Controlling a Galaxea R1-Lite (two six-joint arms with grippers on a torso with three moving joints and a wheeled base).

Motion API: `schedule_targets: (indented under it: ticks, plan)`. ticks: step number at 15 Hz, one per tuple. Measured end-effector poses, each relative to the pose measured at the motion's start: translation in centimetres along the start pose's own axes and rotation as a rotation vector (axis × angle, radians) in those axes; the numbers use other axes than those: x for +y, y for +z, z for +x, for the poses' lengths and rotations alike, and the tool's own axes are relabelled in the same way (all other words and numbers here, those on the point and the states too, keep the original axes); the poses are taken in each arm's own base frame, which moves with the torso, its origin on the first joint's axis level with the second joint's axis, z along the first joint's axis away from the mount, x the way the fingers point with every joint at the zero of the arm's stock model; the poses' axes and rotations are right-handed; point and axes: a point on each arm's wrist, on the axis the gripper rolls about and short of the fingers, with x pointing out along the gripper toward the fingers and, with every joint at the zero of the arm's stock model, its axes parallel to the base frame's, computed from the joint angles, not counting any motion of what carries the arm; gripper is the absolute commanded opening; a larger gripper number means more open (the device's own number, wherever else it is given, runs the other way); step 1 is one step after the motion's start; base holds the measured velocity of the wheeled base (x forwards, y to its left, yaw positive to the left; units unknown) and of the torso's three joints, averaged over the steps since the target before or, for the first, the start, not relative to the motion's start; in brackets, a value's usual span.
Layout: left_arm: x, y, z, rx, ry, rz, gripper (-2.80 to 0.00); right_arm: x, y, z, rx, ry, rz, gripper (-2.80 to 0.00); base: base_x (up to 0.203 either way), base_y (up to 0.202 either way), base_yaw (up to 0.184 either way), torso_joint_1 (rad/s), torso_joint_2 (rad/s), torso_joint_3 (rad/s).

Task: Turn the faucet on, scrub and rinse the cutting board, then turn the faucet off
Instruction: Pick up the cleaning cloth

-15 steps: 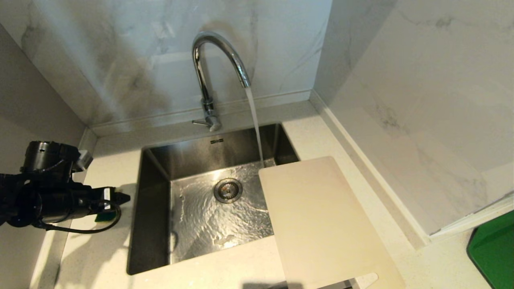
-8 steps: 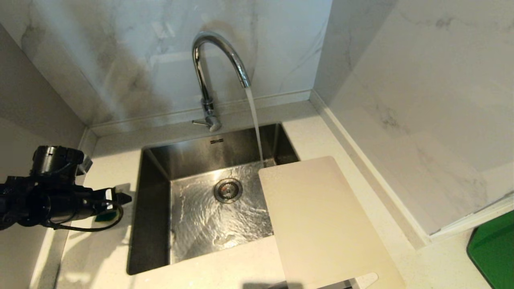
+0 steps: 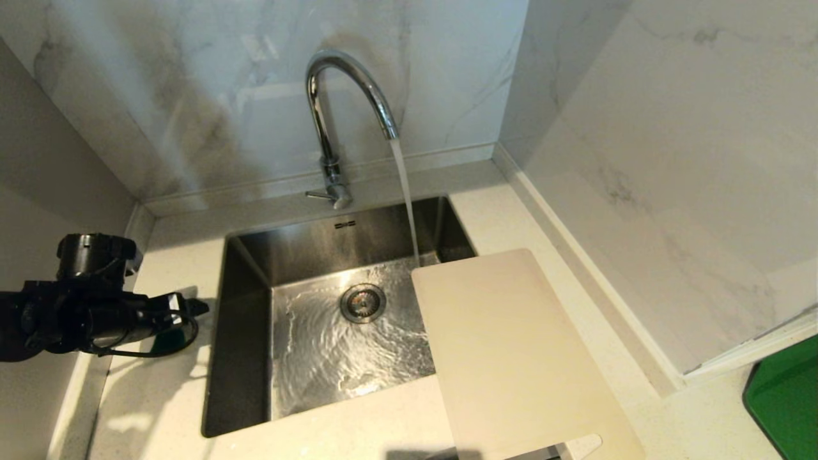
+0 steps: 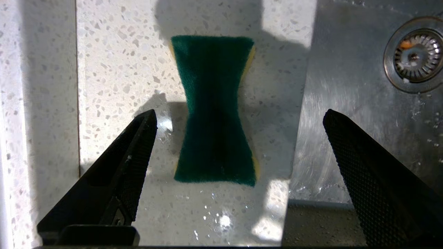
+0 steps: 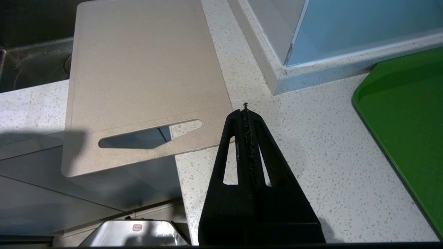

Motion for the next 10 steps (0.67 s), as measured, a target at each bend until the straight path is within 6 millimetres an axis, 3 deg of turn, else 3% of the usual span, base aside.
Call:
schedule_targets:
  ticks: [10]
  plan:
    - [0.7,0.1,2.1,0.005,0.026,-0.015,0.00,0.0,0.0,0.0,0.000,0.000,0.000,-2.80,0.000,0.000,0.000,0.000,0.00,0.000]
